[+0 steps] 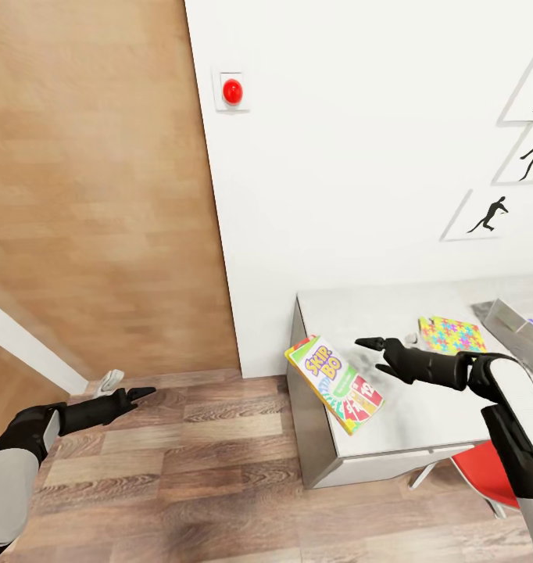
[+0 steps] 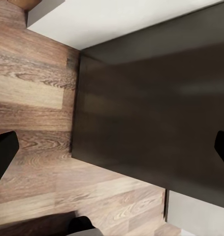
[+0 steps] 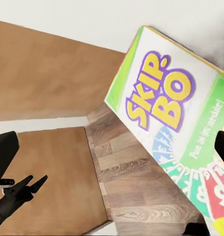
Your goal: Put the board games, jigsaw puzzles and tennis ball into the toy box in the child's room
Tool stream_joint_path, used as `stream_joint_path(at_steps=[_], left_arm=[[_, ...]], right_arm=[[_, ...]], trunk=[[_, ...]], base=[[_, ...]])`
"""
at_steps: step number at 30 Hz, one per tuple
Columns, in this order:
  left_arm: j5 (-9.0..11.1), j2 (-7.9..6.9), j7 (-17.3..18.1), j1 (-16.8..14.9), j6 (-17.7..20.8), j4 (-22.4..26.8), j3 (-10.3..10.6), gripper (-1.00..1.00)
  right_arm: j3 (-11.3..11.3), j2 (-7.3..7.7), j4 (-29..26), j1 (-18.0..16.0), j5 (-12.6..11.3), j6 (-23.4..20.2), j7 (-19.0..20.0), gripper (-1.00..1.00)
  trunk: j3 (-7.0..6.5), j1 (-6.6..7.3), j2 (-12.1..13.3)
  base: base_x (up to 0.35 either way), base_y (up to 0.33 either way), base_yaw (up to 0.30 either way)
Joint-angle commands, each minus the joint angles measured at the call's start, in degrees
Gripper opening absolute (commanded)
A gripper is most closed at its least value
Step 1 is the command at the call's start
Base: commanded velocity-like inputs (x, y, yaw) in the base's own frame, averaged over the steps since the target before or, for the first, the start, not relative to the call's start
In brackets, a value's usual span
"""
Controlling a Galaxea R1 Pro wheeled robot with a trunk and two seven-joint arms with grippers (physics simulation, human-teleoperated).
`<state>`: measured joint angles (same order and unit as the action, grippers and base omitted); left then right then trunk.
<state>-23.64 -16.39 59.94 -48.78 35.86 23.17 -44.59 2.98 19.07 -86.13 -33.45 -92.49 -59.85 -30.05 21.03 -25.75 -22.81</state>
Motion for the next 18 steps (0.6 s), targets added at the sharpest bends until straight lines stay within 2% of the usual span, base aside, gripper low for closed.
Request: stream_joint_path(at_steps=[1,2,4,5,7,9,12,13,15,16,18], left_arm=[[-0.5,0.04,0.4,-0.1,0.4,0.0,-0.5,1.0],[-0.5,0.04,0.4,-0.1,0.4,0.0,-0.4,1.0],[-0.5,0.04,0.4,-0.1,0.4,0.0,-0.4,1.0],[-0.5,0.04,0.4,-0.1,0.4,0.0,-0.4,1.0],[-0.5,0.04,0.4,-0.1,0.4,0.0,-0.3,1.0],[-0.5,0.04,0.4,-0.1,0.4,0.0,-0.3,1.0],[-0.5,0.04,0.4,-0.1,0.4,0.0,-0.3,1.0],[-0.5,0.04,0.4,-0.1,0.4,0.0,-0.3,1.0],[-0.5,0.06,0.4,-0.1,0.3,0.0,-0.3,1.0],[-0.5,0.08,0.3,-0.1,0.2,0.0,-0.3,1.0],[-0.5,0.11,0.3,-0.1,0.0,0.0,-0.3,1.0]], right_arm=[[-0.2,0.04,0.2,-0.1,0.8,-0.2,1.7,1.0],[-0.5,0.22,0.5,0.0,3.2,-0.2,6.8,1.0],[-0.6,0.53,0.7,0.0,5.6,-0.2,12.9,1.0],[-0.7,0.99,0.6,0.0,8.1,-0.2,19.8,1.0],[-0.7,1.52,0.7,0.0,11.0,-0.2,26.7,1.0],[-0.8,2.2,0.8,0.0,18.1,0.7,38.5,1.0],[-0.8,2.46,0.7,0.1,24.1,2.6,45.3,1.0],[-0.8,2.54,0.9,0.4,27.7,3.8,49.2,1.0],[-0.8,2.57,1.2,0.8,30.7,4.6,52.9,1.0],[-0.8,2.6,1.6,1.3,33.0,5.1,56.3,1.0],[-0.7,2.64,2.1,1.8,34.5,5.6,59.3,1.0]], trunk=[[0.1,-0.03,-0.1],[0.1,-0.03,-0.1],[0.1,-0.03,-0.1],[0.1,-0.03,-0.1],[0.1,-0.03,-0.1],[0.1,-0.03,-0.1],[0.1,-0.03,-0.1],[0.1,-0.03,-0.1],[0.1,-0.03,-0.1],[0.1,-0.03,-0.1],[0.1,-0.03,-0.1]], base=[[0.0,0.0,0.0],[0.0,0.0,0.0],[0.0,0.0,0.0],[0.0,0.0,0.0],[0.0,0.0,0.0],[0.0,0.0,0.0],[0.0,0.0,0.0],[0.0,0.0,0.0],[0.0,0.0,0.0],[0.0,0.0,0.0],[0.0,0.0,0.0]])
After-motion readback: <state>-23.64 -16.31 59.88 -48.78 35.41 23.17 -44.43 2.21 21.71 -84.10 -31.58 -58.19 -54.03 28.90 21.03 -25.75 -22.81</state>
